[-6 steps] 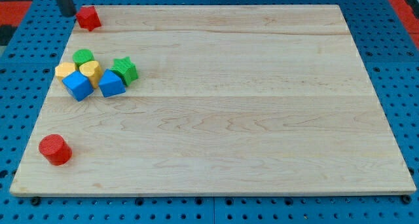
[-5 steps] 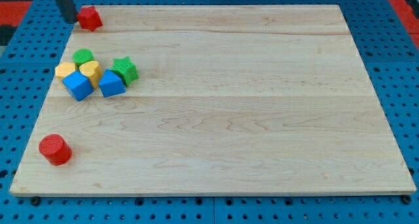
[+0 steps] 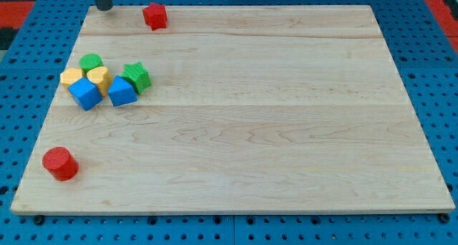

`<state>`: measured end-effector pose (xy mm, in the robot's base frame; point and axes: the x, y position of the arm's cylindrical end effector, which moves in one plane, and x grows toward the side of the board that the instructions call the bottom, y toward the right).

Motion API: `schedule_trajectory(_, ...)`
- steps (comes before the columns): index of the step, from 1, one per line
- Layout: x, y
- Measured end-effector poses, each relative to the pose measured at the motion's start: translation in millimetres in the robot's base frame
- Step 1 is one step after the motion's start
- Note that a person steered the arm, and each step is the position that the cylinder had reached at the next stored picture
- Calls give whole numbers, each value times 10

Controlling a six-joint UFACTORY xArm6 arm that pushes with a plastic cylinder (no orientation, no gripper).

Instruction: Push the red star towards the top center of the board

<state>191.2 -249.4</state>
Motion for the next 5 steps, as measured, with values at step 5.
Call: schedule_trajectory(5, 552, 1641)
